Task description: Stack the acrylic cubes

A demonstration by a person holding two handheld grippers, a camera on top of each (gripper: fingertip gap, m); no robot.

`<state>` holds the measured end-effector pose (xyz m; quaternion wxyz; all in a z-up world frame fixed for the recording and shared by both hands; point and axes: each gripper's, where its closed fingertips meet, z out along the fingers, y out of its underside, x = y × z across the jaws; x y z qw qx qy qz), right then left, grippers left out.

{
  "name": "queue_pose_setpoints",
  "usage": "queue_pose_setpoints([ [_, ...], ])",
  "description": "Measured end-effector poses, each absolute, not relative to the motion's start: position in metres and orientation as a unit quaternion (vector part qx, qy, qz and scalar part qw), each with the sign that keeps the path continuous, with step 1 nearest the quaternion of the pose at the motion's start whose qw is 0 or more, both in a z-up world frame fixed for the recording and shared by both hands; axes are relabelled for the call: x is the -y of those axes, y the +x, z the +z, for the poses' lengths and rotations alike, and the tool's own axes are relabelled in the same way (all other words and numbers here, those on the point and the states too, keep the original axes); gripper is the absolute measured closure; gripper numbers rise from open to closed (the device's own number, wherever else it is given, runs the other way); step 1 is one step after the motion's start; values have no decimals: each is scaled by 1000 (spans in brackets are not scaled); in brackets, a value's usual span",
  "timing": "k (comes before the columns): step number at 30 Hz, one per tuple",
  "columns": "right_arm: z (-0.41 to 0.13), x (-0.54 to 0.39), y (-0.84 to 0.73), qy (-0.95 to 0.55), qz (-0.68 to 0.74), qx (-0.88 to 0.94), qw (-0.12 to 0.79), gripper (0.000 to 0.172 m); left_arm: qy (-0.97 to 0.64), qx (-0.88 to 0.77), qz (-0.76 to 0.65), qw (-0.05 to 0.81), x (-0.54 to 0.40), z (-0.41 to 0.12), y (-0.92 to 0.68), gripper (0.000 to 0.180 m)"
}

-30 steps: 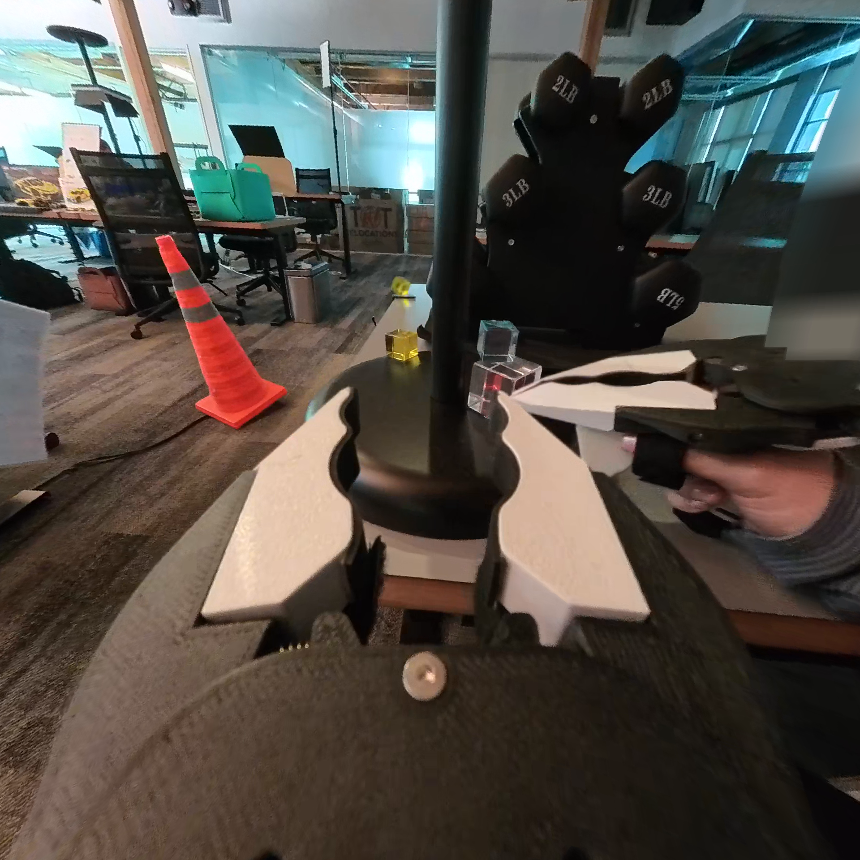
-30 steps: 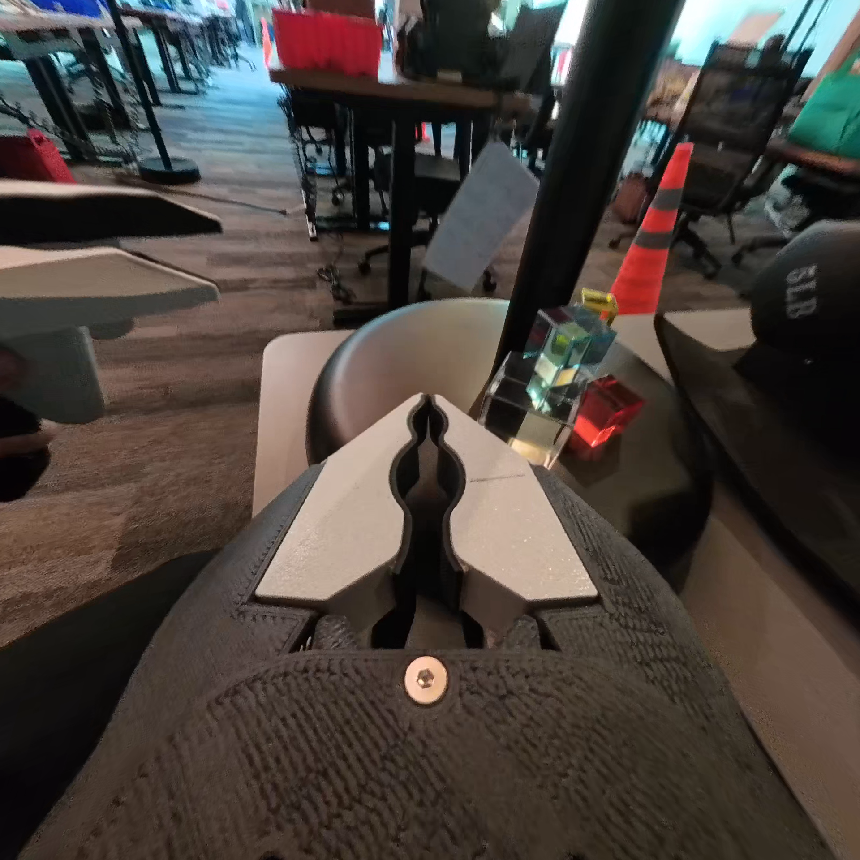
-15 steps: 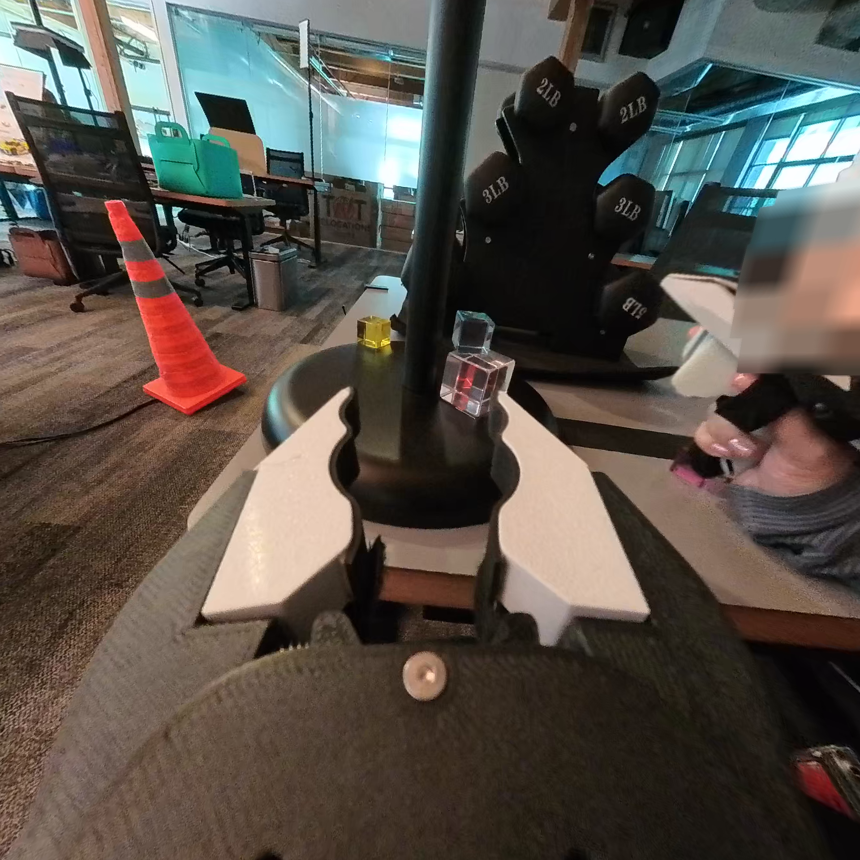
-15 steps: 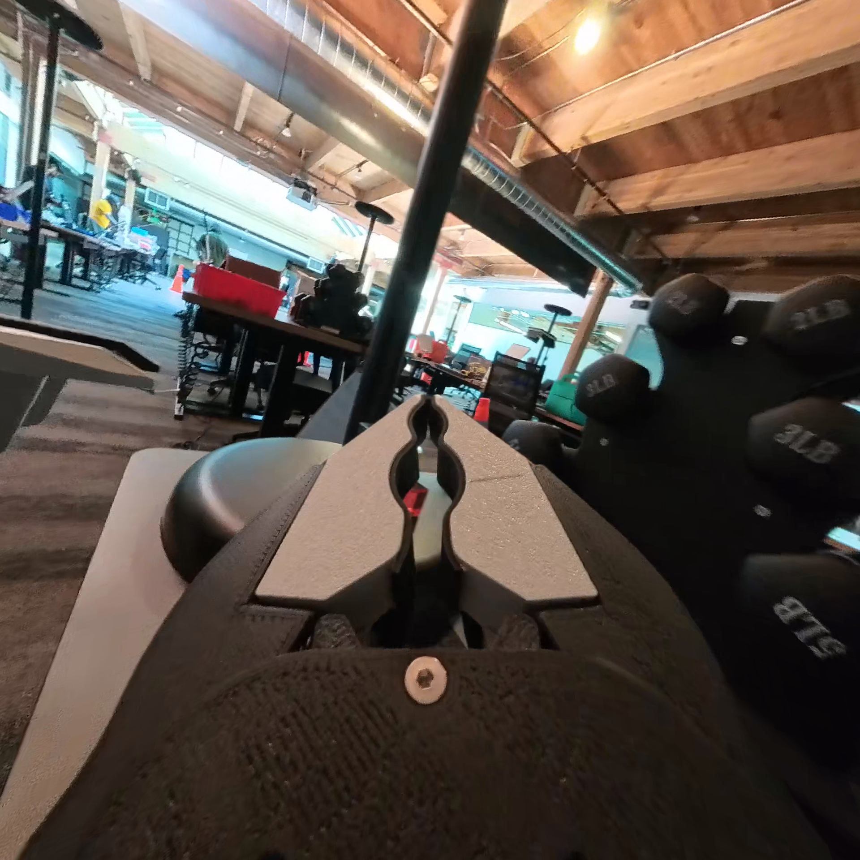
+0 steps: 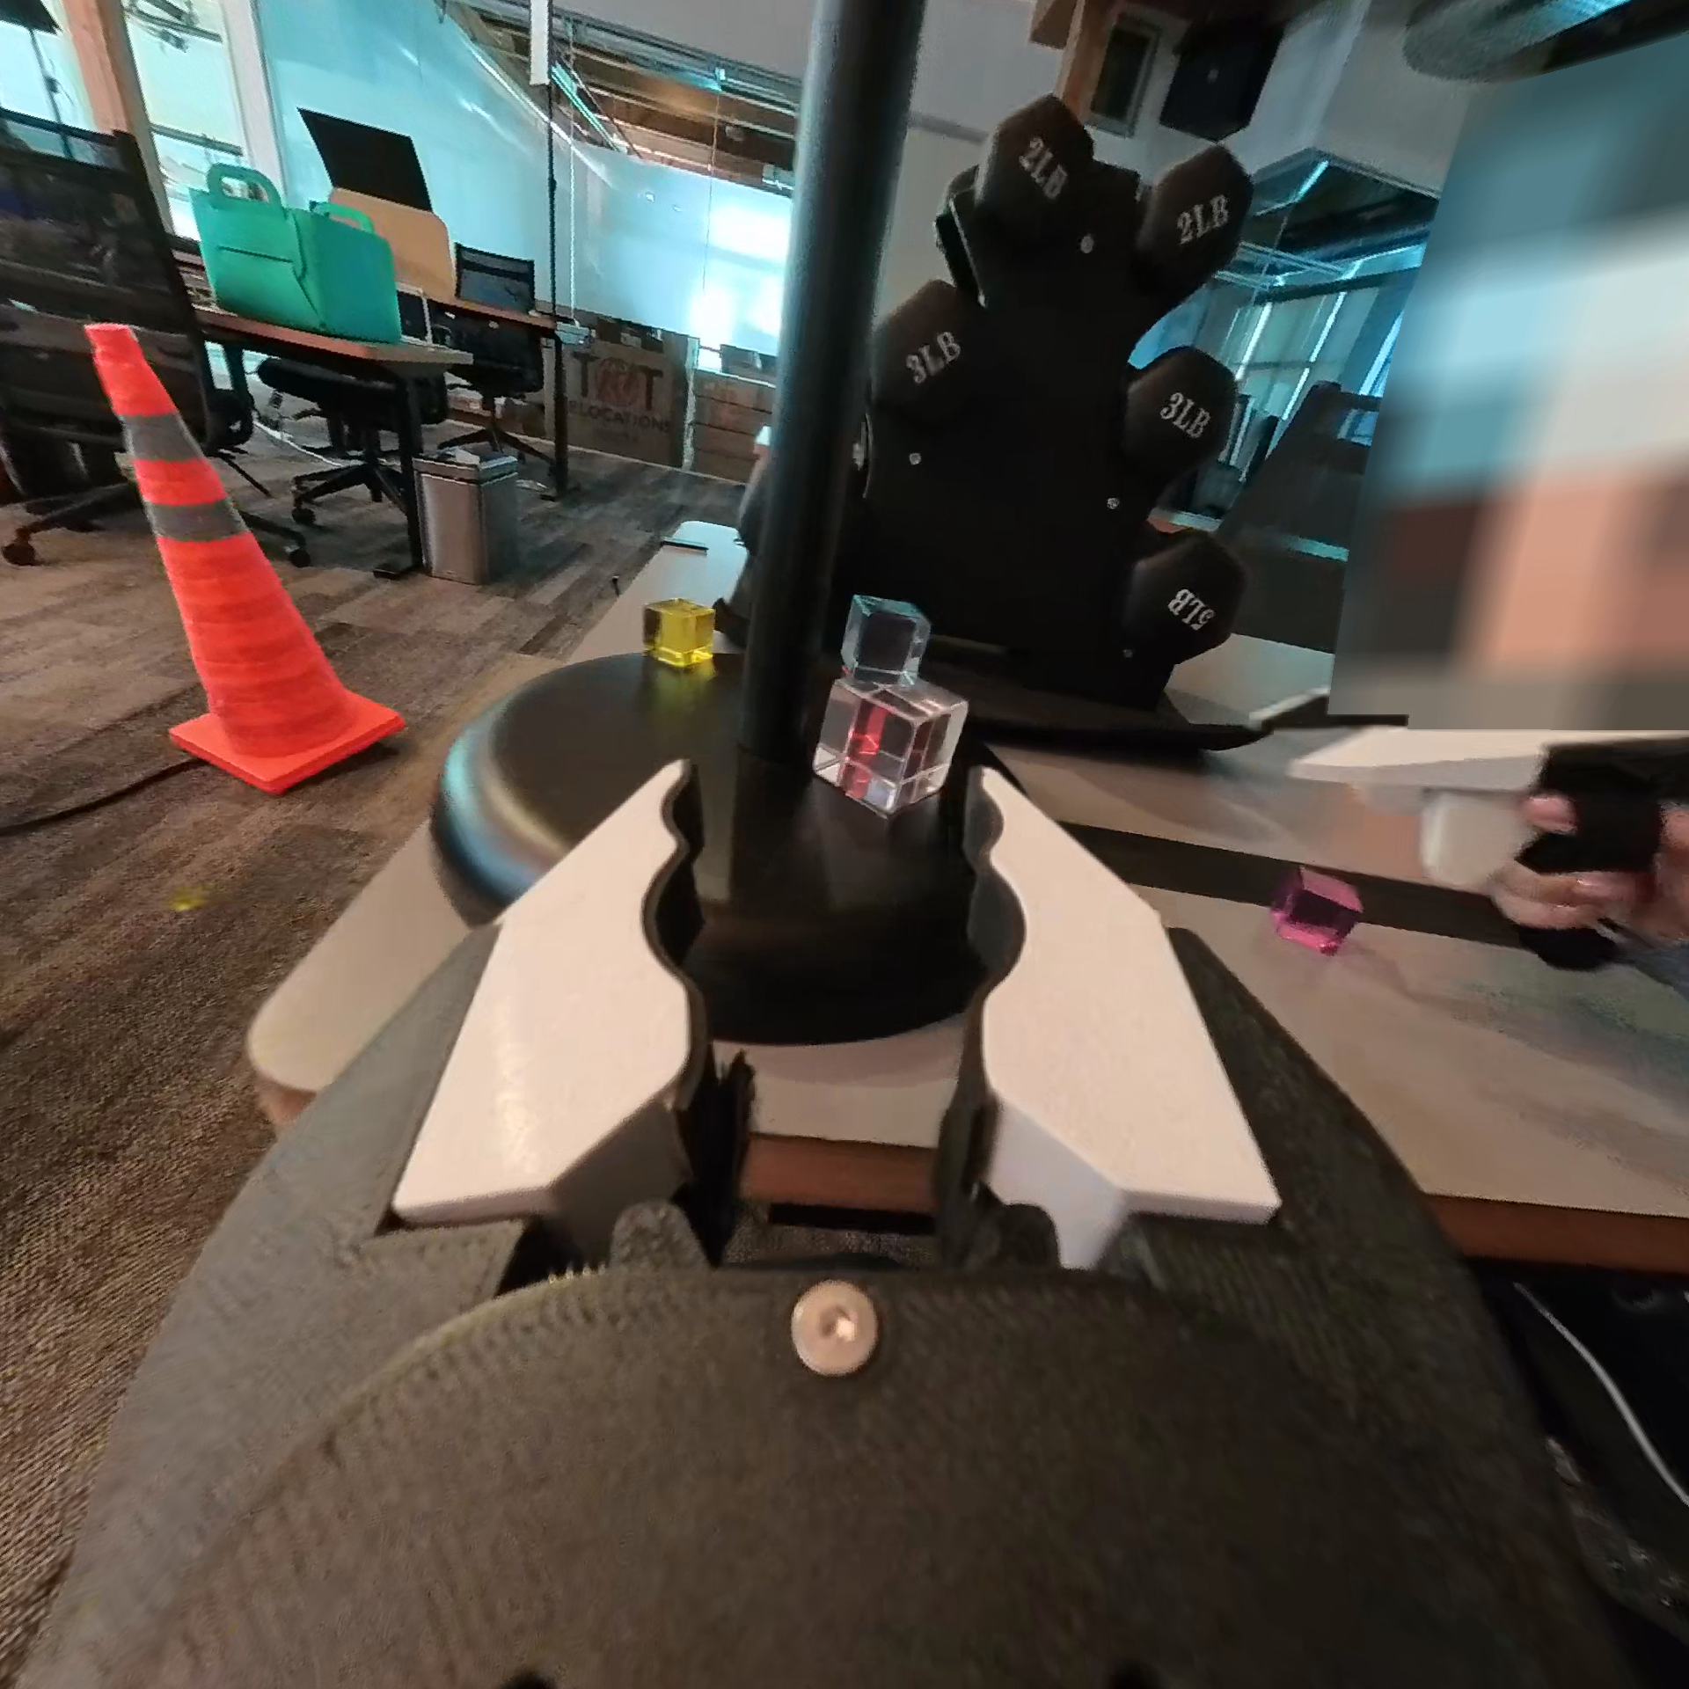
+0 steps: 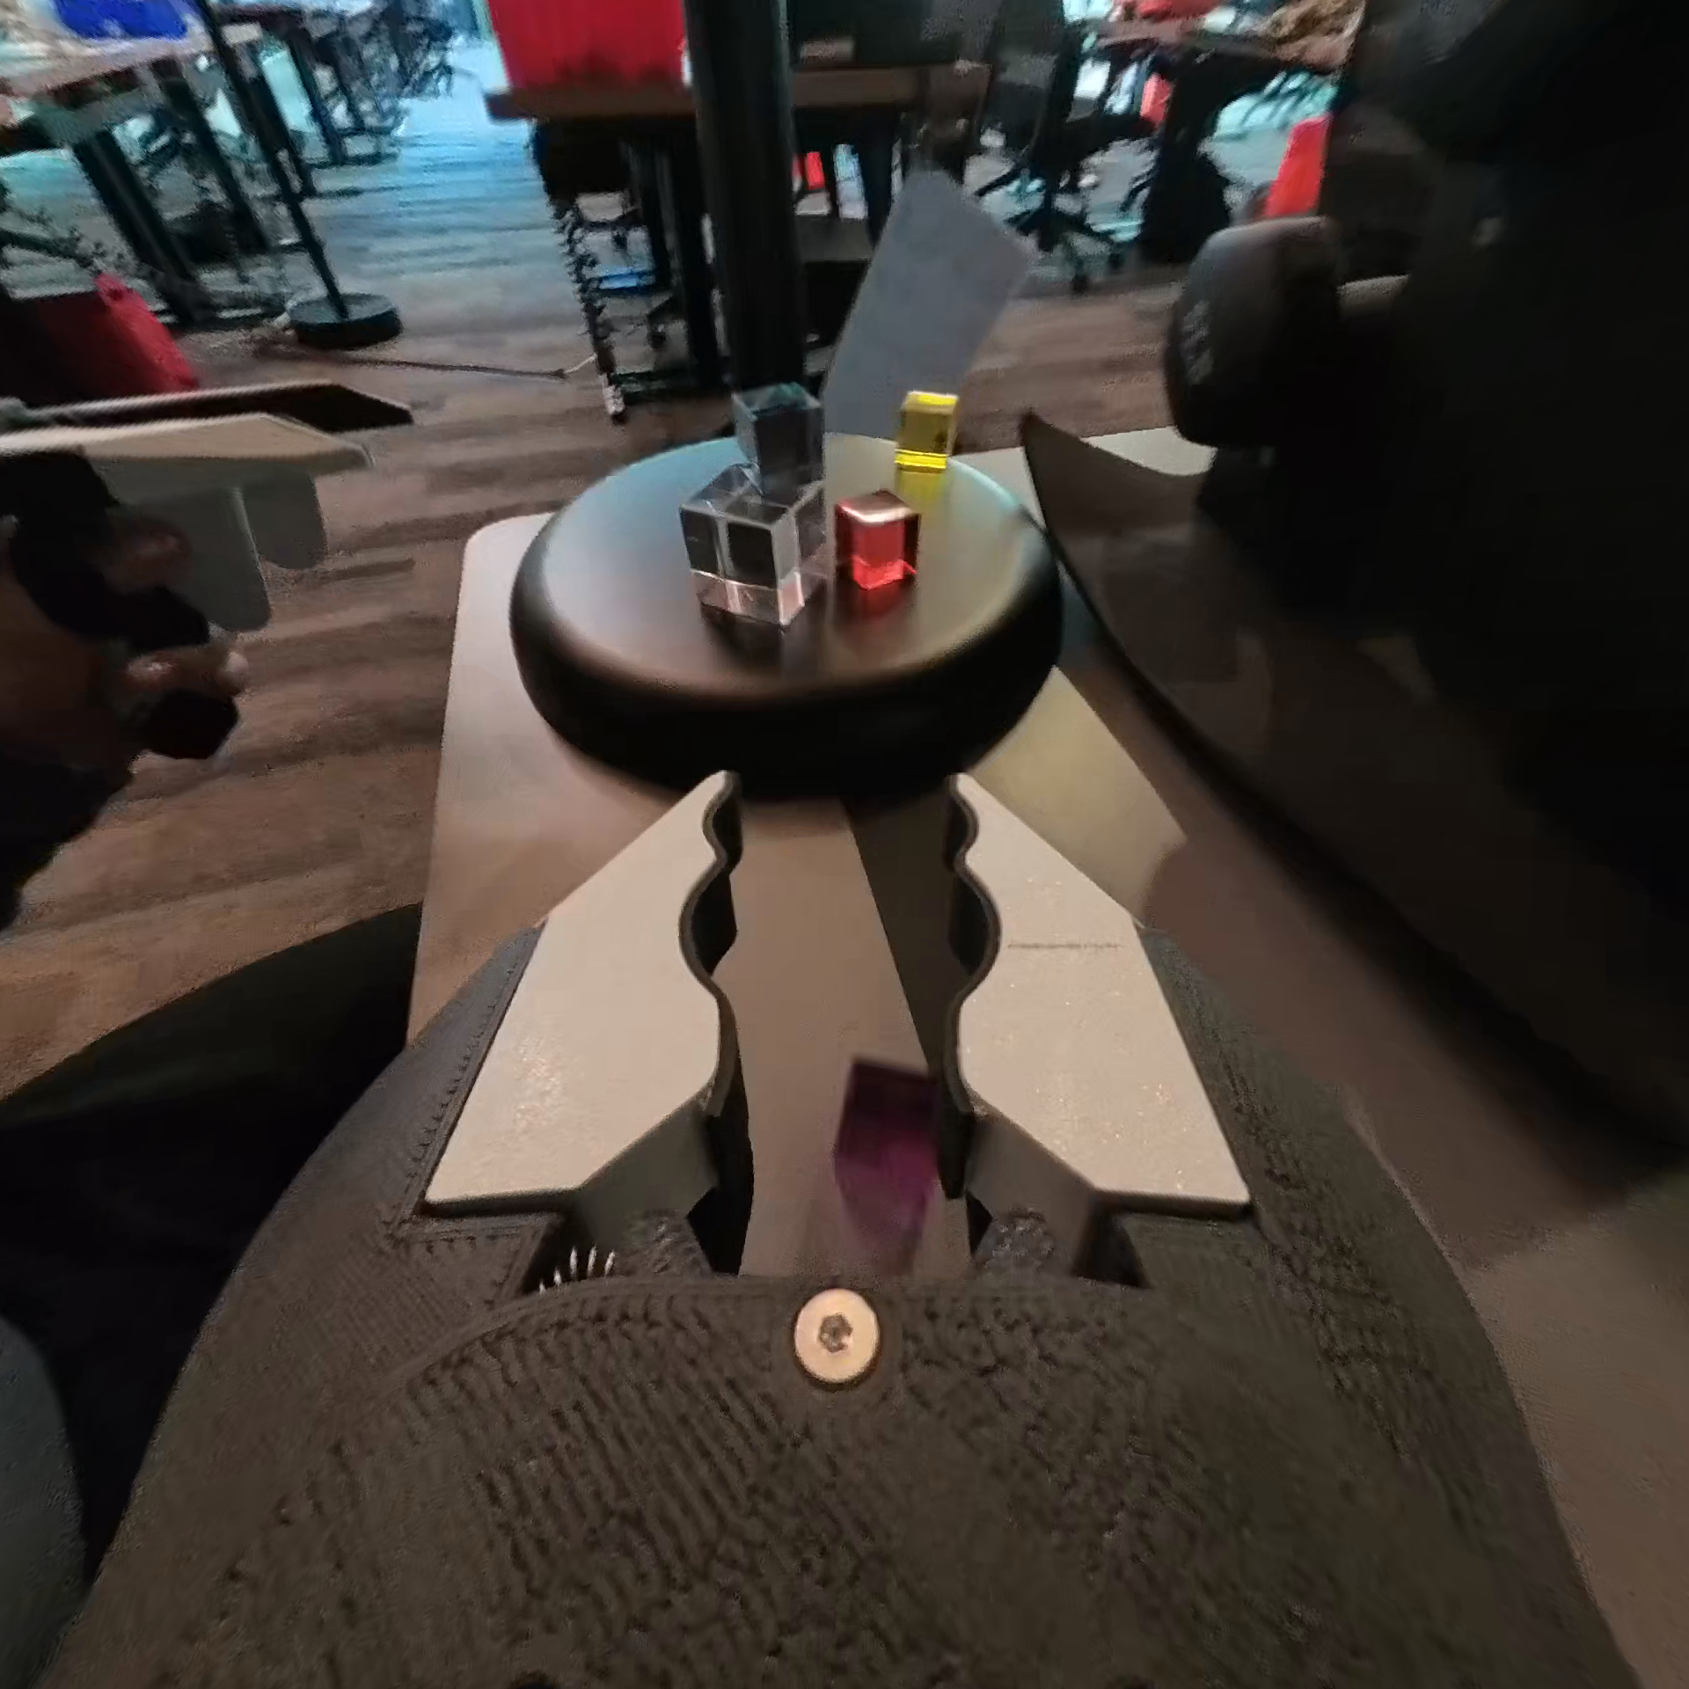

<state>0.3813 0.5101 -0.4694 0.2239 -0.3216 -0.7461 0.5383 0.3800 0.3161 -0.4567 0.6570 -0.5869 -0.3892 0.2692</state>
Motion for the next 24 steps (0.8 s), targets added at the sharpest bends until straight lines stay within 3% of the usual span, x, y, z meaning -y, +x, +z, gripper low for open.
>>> queue_pose_setpoints([
  [6, -459, -428, 312, -242, 526, 796, 177, 129, -614, 365, 264, 648, -340, -458, 391, 122],
  [10, -467, -399, 290, -231, 511, 822, 99, 126, -611, 366, 280, 644, -330, -458, 402, 122],
  [13, -465, -390, 287, -212, 517, 826, 76, 129, -599, 379, 281, 647, -318, -459, 405, 122],
  [15, -467, -387, 286, -188, 509, 837, 73, 146, -591, 388, 278, 650, -311, -460, 406, 122],
  [24, -458, -390, 312, 8, 522, 852, -42, 146, -591, 396, 286, 642, -303, -460, 406, 122],
])
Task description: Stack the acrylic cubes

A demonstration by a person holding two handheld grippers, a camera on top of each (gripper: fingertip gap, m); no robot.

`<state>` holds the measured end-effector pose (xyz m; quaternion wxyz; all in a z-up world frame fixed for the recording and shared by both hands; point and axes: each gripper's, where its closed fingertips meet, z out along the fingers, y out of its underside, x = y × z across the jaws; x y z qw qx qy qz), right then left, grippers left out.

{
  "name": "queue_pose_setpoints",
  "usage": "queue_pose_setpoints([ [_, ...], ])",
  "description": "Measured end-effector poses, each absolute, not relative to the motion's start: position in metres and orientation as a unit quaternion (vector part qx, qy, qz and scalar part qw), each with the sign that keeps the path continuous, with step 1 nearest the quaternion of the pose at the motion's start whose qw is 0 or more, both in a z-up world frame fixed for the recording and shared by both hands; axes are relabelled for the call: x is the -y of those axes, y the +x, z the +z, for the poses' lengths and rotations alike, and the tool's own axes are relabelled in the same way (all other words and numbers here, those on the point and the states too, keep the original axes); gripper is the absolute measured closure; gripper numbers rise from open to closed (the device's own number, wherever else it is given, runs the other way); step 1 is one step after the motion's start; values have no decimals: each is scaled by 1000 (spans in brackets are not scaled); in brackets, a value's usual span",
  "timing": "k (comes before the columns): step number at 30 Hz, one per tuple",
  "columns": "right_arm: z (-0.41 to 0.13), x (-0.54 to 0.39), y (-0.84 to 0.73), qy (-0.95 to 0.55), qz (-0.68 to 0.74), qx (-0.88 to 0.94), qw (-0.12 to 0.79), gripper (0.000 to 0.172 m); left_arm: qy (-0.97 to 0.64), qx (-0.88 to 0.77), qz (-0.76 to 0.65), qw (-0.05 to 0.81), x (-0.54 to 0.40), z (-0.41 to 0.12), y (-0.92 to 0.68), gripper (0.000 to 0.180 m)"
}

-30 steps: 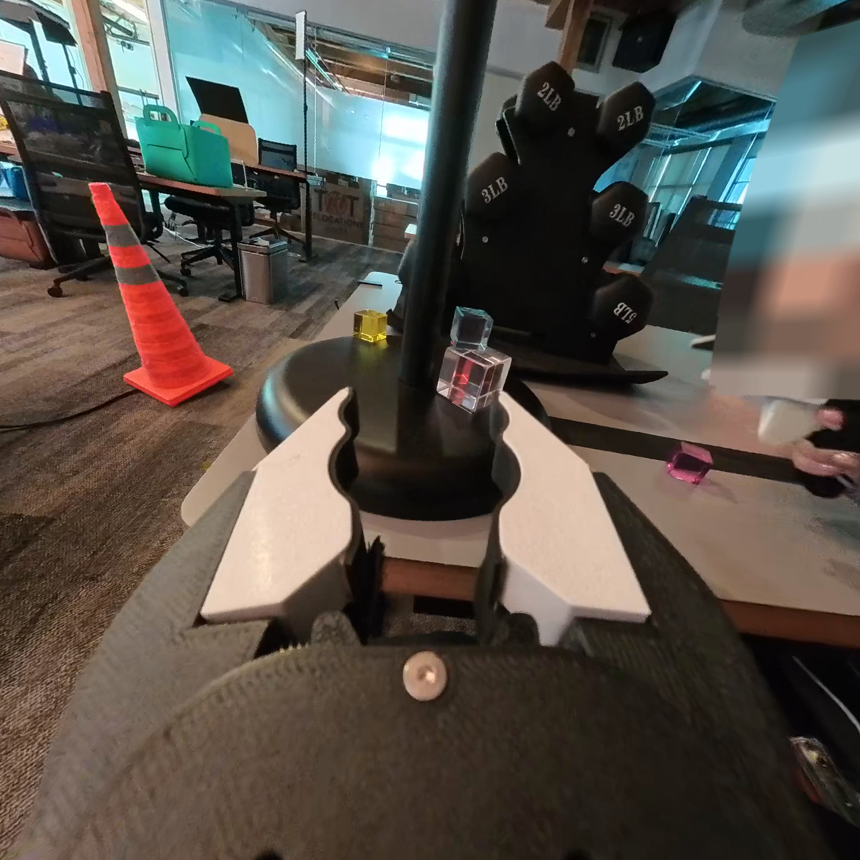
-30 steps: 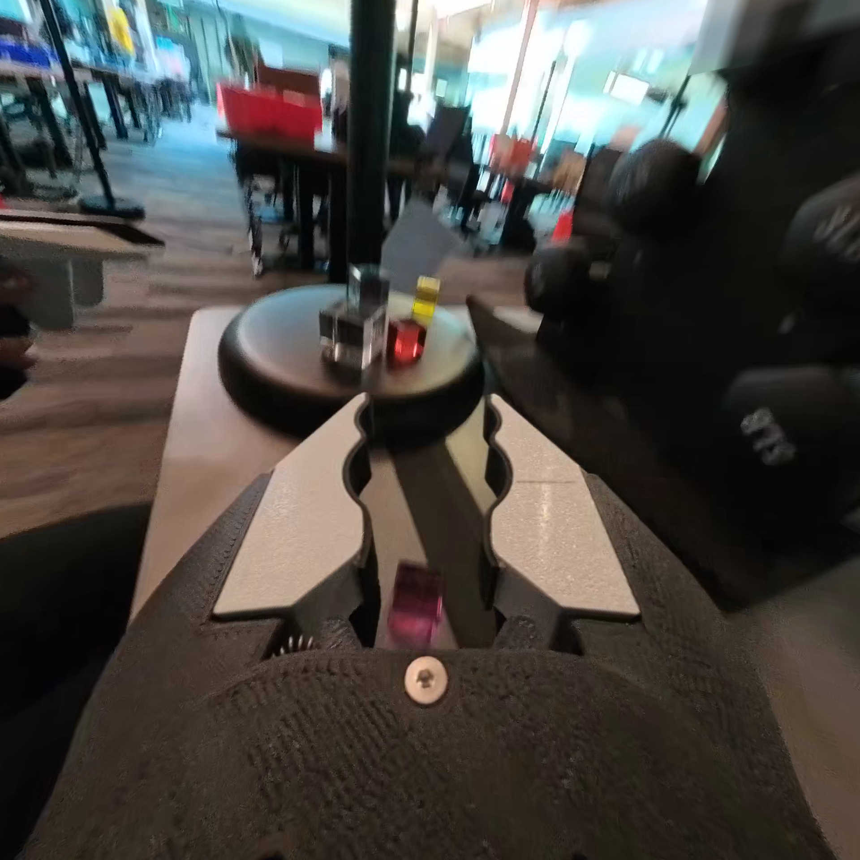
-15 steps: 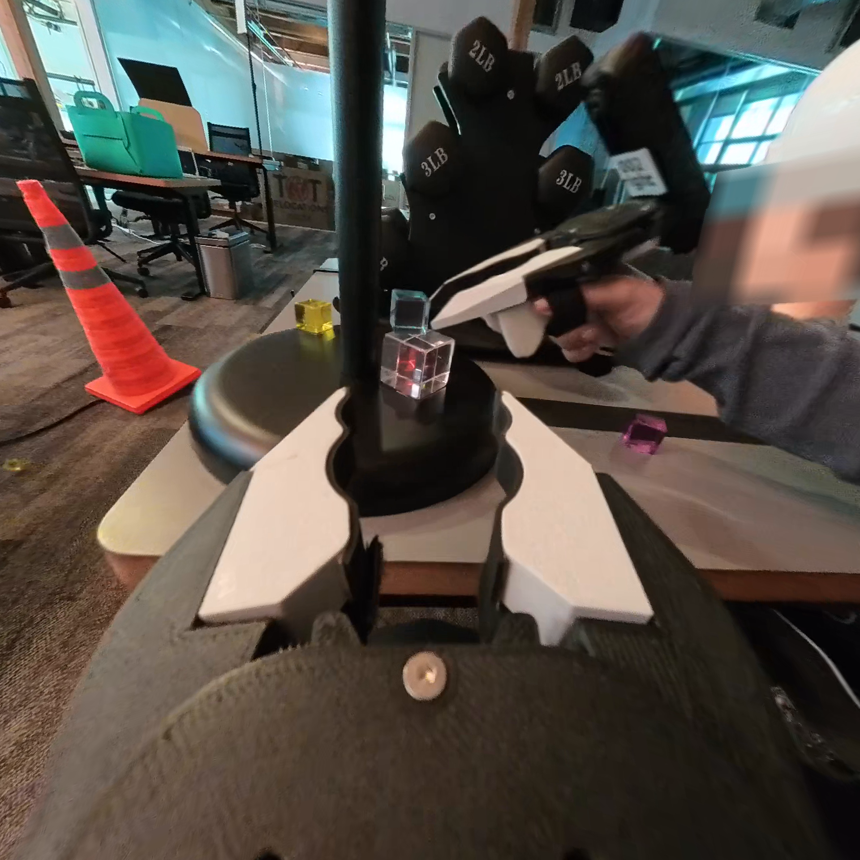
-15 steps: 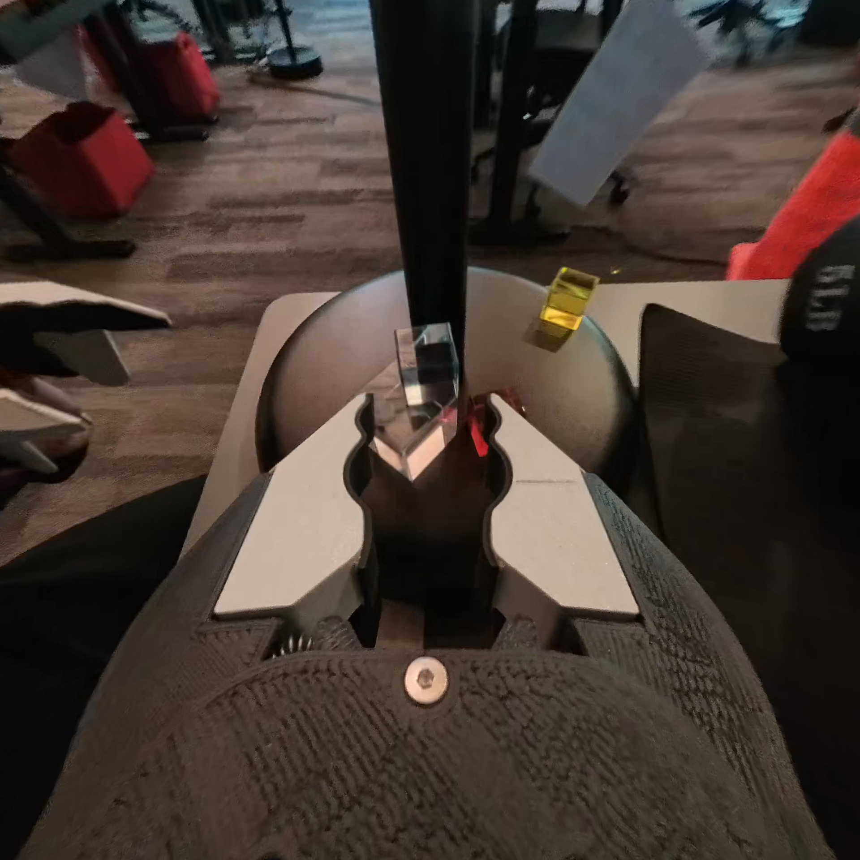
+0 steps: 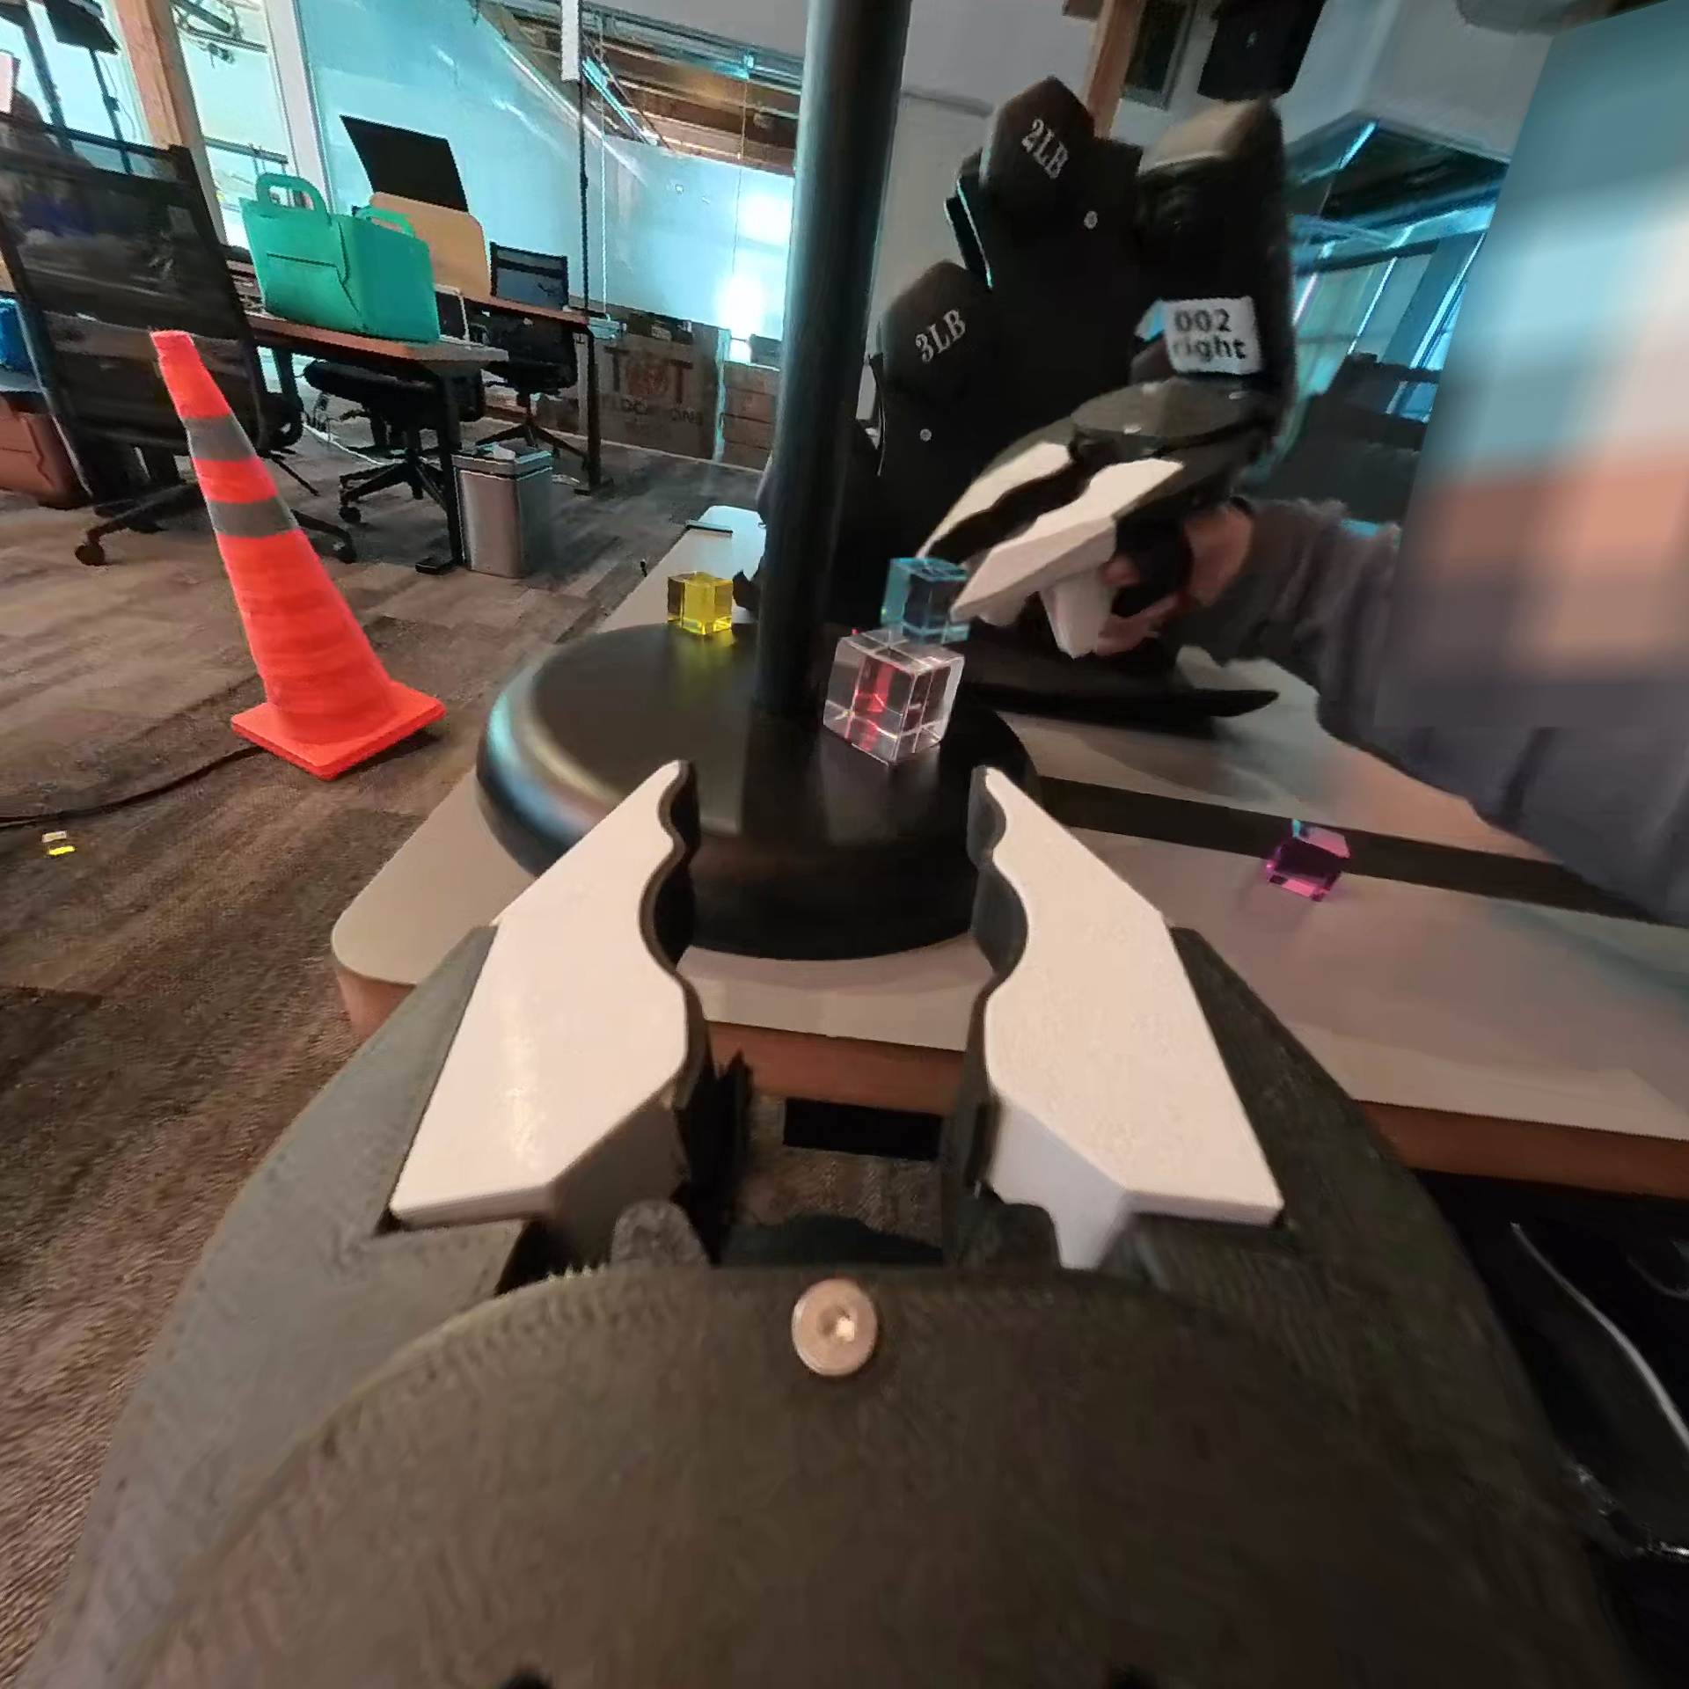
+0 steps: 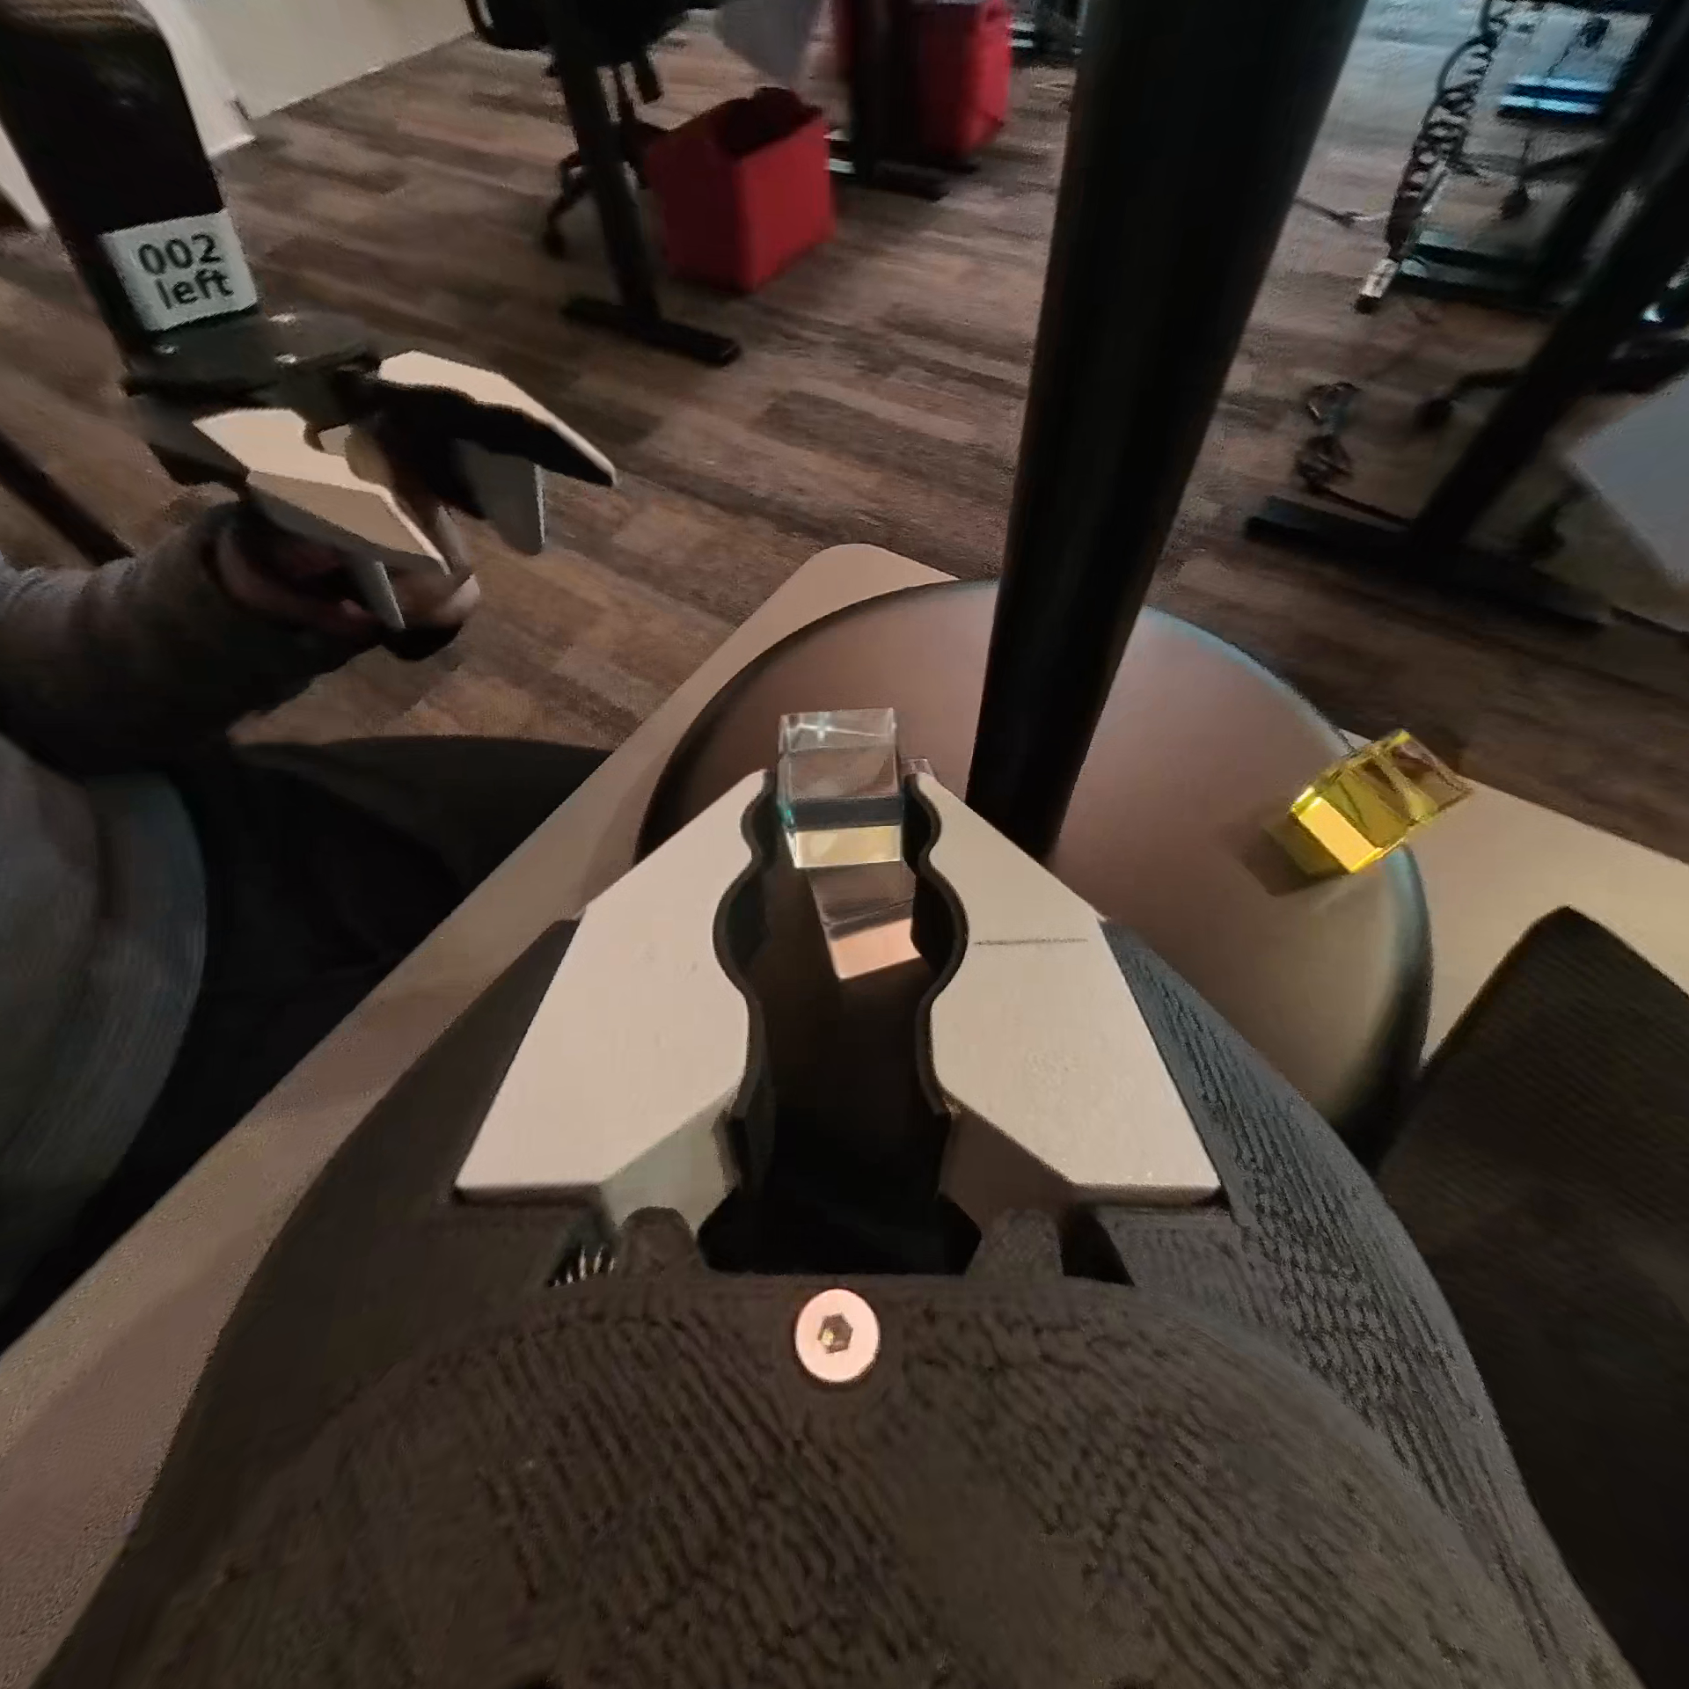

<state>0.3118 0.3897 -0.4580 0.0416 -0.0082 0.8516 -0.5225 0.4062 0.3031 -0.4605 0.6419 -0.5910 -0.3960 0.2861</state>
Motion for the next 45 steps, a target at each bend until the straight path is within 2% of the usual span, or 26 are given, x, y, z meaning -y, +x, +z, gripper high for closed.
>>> queue_pose_setpoints([
  [11, -465, -387, 312, -62, -517, -845, 121, 146, -607, 401, 283, 626, -309, -464, 405, 122],
  [12, -462, -390, 313, -57, -519, -844, 126, 142, -608, 401, 284, 624, -309, -464, 405, 121],
  [13, -455, -393, 315, -50, -528, -838, 127, 129, -608, 401, 286, 623, -308, -464, 405, 121],
  [15, -440, -404, 311, -25, -560, -822, 100, 124, -605, 401, 292, 623, -305, -463, 406, 121],
  [18, -454, -420, 284, 46, -529, -847, 1, 130, -598, 402, 286, 631, -304, -462, 406, 121],
  [20, -477, -426, 275, 75, -481, -873, -25, 128, -599, 402, 278, 634, -306, -463, 403, 120],
  [27, -503, -416, 261, 104, -456, -883, -33, 128, -613, 392, 270, 631, -320, -469, 404, 119],
  [30, -509, -417, 255, 116, -442, -889, -40, 146, -612, 392, 269, 632, -319, -469, 405, 119],
  [34, -473, -424, 249, 134, -490, -858, -70, 147, -607, 396, 273, 633, -315, -471, 406, 119],
  [38, -425, -413, 283, 82, -563, -822, -15, 147, -603, 399, 271, 635, -311, -472, 407, 119],
  [45, -434, -391, 314, 23, -510, -860, 17, 146, -605, 396, 271, 635, -314, -473, 407, 119],
])
